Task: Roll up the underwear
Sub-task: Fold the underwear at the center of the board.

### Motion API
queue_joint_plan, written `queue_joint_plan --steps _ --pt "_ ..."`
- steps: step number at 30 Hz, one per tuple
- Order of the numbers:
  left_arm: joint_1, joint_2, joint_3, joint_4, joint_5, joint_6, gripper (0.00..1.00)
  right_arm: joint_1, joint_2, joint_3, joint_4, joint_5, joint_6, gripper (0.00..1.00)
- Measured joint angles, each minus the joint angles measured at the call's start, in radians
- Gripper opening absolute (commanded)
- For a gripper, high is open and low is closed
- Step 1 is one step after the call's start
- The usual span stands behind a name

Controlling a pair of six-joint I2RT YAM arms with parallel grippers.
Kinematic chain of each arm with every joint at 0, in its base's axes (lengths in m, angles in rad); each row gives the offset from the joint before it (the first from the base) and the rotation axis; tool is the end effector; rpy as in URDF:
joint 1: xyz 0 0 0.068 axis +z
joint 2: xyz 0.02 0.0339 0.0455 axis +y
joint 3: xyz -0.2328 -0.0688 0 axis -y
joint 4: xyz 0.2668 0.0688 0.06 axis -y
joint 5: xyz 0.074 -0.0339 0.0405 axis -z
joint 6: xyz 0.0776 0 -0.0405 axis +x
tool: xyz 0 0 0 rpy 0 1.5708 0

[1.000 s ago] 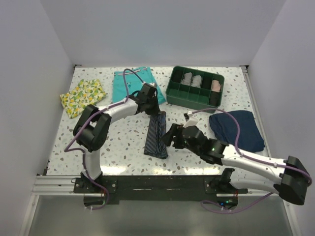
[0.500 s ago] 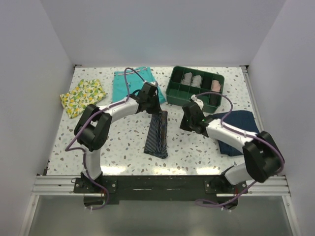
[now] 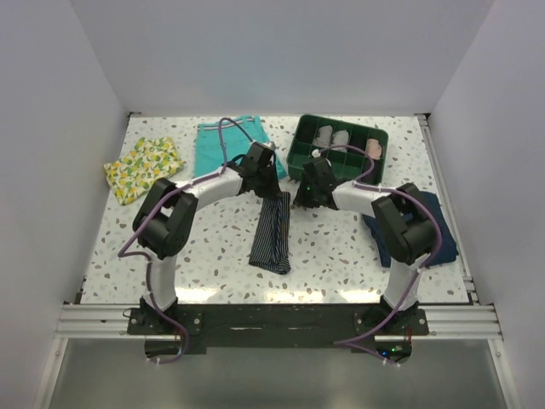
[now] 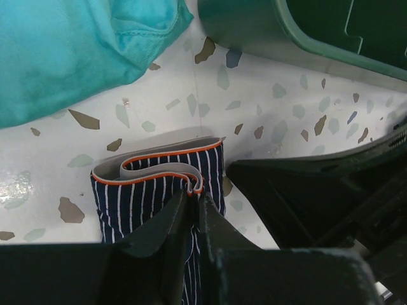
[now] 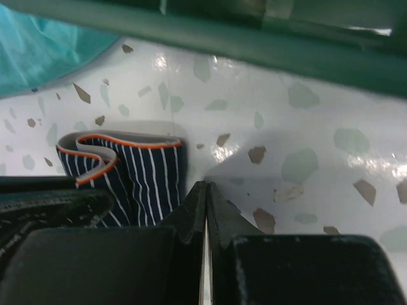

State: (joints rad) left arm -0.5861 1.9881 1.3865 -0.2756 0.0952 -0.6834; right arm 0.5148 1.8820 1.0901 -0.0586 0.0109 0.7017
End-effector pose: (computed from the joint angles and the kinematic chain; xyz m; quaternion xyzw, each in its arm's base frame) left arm 0.3833 -0.2633 0.1085 -0.0295 0.9391 -0.2374 0.2468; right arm 0.3672 0.2067 0.0734 0.0892 0.9316 0.1972 0.2921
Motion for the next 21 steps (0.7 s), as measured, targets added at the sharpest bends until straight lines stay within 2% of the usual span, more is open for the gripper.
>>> queue_joint_plan --steps 18,19,21 --pt "-0.019 0.056 0.057 -0.016 0.013 -0.001 0.0 -0.012 0.067 0.065 0.042 -0.051 -0.011 0.0" --pt "-0.019 0.058 0.06 -0.024 0.008 -0.001 0.09 -0.012 0.063 0.06 0.044 -0.046 -0.011 0.0" --pt "-0.019 0.058 0.065 -0.036 0.0 -0.003 0.18 -0.011 0.045 0.039 0.045 -0.026 -0.012 0.01"
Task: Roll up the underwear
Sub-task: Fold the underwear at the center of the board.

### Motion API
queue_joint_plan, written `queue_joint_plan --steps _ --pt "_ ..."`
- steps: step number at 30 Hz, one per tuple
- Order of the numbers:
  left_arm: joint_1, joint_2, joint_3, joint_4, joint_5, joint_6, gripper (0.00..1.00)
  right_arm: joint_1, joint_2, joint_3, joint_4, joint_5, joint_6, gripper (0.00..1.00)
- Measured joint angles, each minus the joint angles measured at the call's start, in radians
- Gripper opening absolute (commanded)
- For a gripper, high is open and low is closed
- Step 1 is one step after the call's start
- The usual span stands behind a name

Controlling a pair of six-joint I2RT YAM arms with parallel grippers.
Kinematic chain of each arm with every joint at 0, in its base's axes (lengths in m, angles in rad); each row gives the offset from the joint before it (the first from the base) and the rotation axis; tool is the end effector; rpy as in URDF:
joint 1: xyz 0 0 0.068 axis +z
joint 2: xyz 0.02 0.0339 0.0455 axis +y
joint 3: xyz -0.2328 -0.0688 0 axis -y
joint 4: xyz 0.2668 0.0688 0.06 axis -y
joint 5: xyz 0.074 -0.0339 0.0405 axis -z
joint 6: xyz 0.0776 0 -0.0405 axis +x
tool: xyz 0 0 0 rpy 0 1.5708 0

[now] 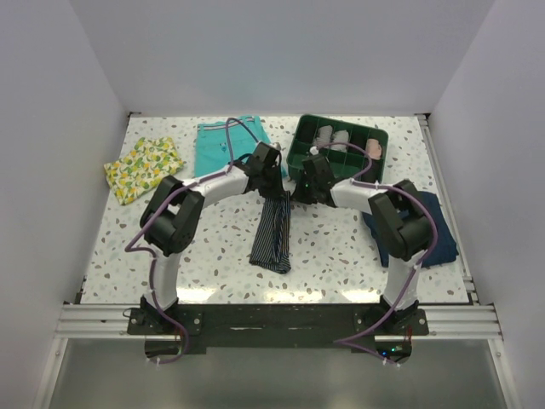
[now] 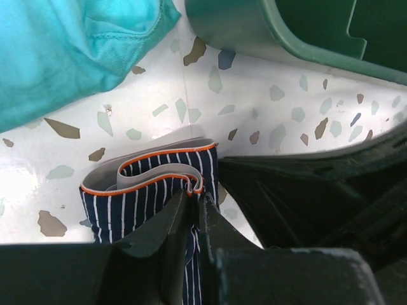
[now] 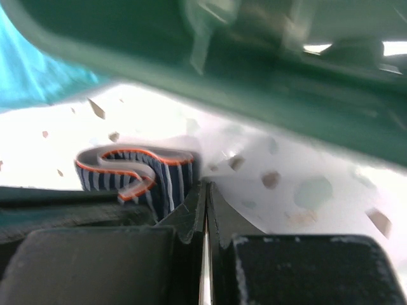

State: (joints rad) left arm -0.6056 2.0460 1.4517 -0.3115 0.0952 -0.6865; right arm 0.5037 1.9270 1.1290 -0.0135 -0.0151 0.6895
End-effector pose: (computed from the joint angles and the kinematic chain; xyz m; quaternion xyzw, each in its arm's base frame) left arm 0.3859 -0.2762 0.1018 -0.0227 0.9440 -0.2322 0.2333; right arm 0.3802 0.2109 0.0726 0.0834 0.9250 0.2140 0.3026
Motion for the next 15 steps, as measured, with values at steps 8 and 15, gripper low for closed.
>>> queue_joint_plan --steps 8,15 --pt "-0.002 0.0 0.005 -0.009 0.008 -0.001 0.56 0.0 -0.154 -0.101 -0.039 0.08 -0.021 0.04" --pt "-0.005 -0.032 0.004 0.018 0.067 -0.002 0.59 0.0 -0.346 -0.194 -0.047 0.112 -0.024 0.05"
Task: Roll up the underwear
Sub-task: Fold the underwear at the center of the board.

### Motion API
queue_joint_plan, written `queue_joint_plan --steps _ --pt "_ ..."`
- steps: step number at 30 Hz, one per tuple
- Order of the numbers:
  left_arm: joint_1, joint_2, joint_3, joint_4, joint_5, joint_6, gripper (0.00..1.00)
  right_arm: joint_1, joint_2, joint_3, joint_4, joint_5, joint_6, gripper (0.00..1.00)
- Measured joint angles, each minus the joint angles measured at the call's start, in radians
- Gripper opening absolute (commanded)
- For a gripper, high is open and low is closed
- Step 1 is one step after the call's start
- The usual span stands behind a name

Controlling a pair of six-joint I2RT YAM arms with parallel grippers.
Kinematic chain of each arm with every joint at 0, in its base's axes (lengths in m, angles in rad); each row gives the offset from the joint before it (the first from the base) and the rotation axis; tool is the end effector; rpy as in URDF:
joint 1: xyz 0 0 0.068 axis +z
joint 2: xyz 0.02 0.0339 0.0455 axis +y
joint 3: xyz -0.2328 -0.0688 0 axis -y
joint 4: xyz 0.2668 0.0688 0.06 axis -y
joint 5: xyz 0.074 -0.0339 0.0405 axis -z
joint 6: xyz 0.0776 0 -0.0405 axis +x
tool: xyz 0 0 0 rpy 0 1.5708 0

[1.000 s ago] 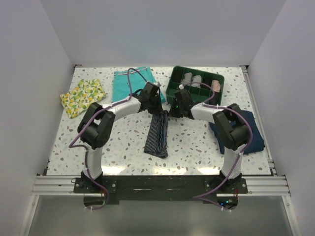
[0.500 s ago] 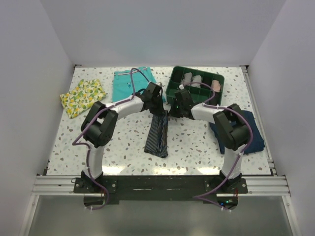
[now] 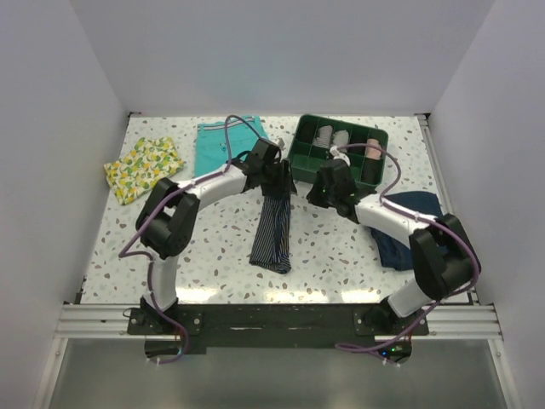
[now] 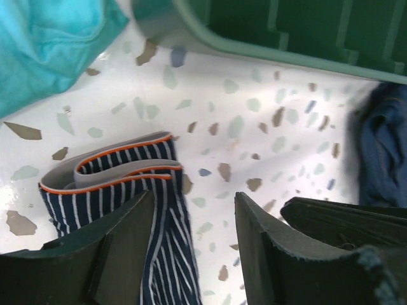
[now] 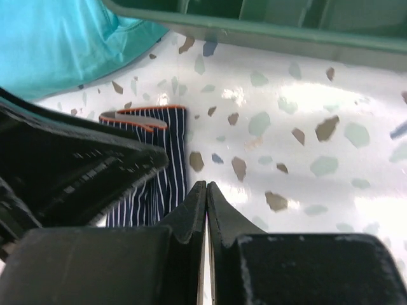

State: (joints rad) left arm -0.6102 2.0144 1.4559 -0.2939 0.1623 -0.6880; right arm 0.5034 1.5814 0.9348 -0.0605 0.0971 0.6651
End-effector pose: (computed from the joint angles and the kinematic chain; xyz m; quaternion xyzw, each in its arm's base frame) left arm 0.3838 -0.2837 0.1199 -0.0078 0.9335 -0.2722 0.2332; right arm 0.3422 0.1799 0.1352 0.0935 0.9025 0.1938 0.3730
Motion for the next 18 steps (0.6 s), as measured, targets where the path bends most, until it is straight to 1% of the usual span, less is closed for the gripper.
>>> queue_joint_plan --steps 2,3,6,9,10,12,14,16,18 --pt "0.0 -0.031 -0.008 0.016 0.017 -0.001 0.59 0.0 -0.053 -0.036 -0.005 0.001 0.001 0.05" --pt "0.0 -0.051 -0.013 0.026 0.024 -0.003 0.69 0.0 -0.077 -0.054 -0.006 -0.002 0.003 0.07" --pt "0.0 -0.126 -0.028 0.051 0.035 -0.007 0.69 0.0 -0.143 -0.103 -0.016 -0.014 0.01 0.11" --pt "0.0 -0.217 -0.051 0.06 0.016 -0.006 0.72 0.0 -0.198 -0.14 -0.023 -0.061 0.021 0.19" --pt "0.0 -0.252 -0.066 0.061 0.004 -0.002 0.73 0.0 -0.208 -0.145 -0.023 -0.086 0.026 0.23" --pt "0.001 -0.322 -0.107 0.063 -0.037 0.003 0.74 0.0 -0.212 -0.146 -0.019 -0.139 0.035 0.28" --pt "0.01 -0.411 -0.183 0.065 -0.074 0.006 0.75 0.007 -0.206 -0.146 -0.019 -0.183 0.04 0.38" --pt "0.032 -0.484 -0.261 0.055 -0.095 0.01 0.75 0.019 -0.189 -0.135 -0.03 -0.206 0.044 0.41" --pt "0.073 -0.547 -0.351 0.066 -0.109 0.014 0.75 0.048 -0.149 -0.098 -0.048 -0.222 0.042 0.42"
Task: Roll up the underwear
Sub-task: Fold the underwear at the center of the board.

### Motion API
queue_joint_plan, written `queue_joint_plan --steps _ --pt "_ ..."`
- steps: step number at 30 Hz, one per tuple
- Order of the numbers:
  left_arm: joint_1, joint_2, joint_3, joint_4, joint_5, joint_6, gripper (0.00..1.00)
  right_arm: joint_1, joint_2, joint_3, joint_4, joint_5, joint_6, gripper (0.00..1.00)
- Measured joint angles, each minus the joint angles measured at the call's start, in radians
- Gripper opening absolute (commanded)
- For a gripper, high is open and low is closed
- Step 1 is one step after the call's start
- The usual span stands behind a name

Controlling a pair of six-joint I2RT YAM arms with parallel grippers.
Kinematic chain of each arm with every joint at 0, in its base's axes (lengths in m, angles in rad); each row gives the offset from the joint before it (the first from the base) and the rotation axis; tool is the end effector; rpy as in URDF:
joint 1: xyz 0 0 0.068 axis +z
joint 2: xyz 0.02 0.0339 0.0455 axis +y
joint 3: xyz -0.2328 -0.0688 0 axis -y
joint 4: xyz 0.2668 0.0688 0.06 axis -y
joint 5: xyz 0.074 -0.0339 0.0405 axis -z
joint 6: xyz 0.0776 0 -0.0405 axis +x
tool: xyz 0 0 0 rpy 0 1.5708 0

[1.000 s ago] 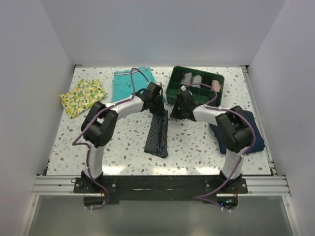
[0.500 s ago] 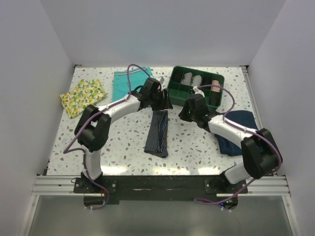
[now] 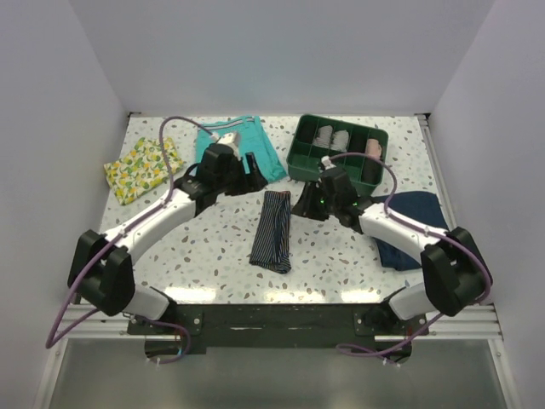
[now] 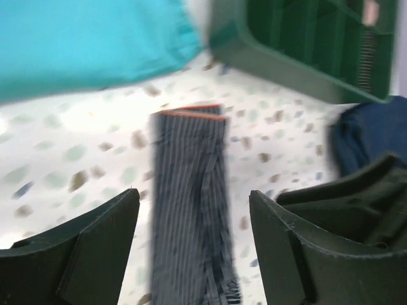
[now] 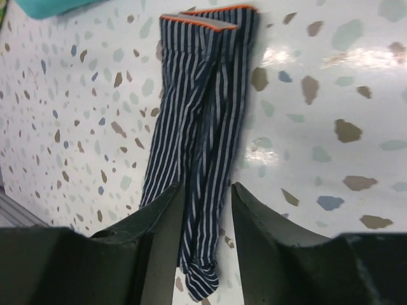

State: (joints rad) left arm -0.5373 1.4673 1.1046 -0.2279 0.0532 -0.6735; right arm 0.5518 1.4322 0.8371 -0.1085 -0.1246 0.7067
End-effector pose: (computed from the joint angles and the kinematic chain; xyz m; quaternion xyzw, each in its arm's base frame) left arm 0.3351 -0.2044 0.2221 -0.0475 0.8808 -0.2871 0.3736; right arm 0.2994 0.1956 0.1465 0.0440 0.9050 0.2925 0.3058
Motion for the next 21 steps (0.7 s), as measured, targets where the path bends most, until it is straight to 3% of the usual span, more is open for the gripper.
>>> queue_joint_plan --steps 7,21 --pt "0.126 -0.122 -0.245 -0.053 -0.043 0.014 0.75 0.167 0.129 0.15 -0.044 0.01 -0.008 0.35" --pt "0.126 -0.193 -0.317 -0.069 -0.072 0.032 0.75 0.251 0.275 0.285 -0.238 0.122 -0.061 0.32"
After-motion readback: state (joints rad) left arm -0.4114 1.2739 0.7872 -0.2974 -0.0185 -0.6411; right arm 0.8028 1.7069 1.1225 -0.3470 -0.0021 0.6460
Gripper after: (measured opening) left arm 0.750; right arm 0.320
